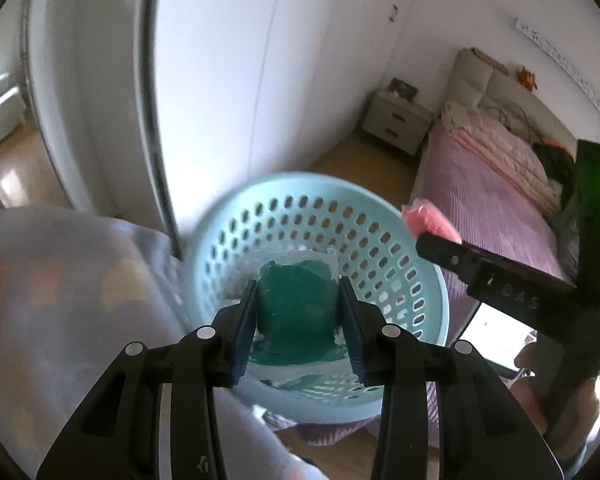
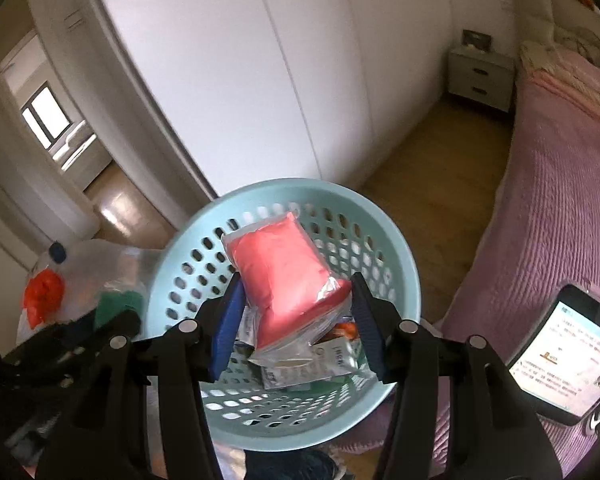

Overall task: Collect trash
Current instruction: 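Carry the pink and green packets over the basket and open both tools, then grasp the red plastic bag with the right tool while the left grasps the clear milk bottle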

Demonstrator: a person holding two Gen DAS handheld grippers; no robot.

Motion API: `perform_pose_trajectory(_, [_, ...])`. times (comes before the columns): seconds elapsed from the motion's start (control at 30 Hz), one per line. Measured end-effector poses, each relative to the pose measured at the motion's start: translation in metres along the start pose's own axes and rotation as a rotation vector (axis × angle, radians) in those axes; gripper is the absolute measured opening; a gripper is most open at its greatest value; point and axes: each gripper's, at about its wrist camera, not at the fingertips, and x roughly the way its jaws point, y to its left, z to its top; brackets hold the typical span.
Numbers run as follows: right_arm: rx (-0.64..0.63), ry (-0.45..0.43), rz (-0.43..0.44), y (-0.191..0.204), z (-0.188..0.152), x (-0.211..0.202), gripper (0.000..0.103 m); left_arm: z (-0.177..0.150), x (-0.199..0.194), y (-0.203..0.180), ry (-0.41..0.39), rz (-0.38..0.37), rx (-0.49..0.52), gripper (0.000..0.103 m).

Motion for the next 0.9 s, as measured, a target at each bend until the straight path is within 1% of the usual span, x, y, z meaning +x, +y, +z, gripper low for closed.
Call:
perform_pose_trajectory(0.1, [0.012,0.009,-0.001,-0.001,0.002,0.007,0.05,-0.001,0.015,-0.002,0.021,0.001,0.008,0.038])
perform_pose_trajectory(0.2, [0.021,0.02,0.006,-0.007,0.004,0.013,0.05,0.0,0.023,0.001,0.028,0.001,0.001,0.038])
perform_pose_trajectory(0.23, [0.022,0.022,0.01,-0.006,0.003,0.014,0.05,0.004,0.025,-0.004,0.029,-0.002,-0.001,0.039])
perform_pose_trajectory(0.3, [0.022,0.022,0.013,-0.004,0.002,0.018,0.052,0.007,0.026,-0.003,0.023,-0.008,-0.001,0.046])
perform_pose_trajectory(0.37, [0.027,0.025,0.019,-0.002,0.003,0.02,0.053,0.009,0.023,-0.003,0.009,-0.002,0.001,0.059])
perform_pose_trajectory(0.4, [0.03,0.03,0.029,-0.004,0.003,0.021,0.053,0.008,0.02,-0.002,0.001,-0.003,0.002,0.061])
perform_pose_trajectory(0.53, [0.029,0.032,0.034,0.001,0.002,0.019,0.055,0.009,0.007,0.0,-0.023,-0.004,-0.005,0.061])
perform_pose_trajectory(0.7, [0.012,0.02,0.043,0.008,0.0,0.008,0.055,0.006,-0.019,0.006,-0.062,-0.006,-0.018,0.061])
perform_pose_trajectory(0.9, [-0.046,-0.009,0.078,0.034,-0.006,-0.013,0.055,-0.005,-0.052,0.017,-0.103,0.008,-0.042,0.061])
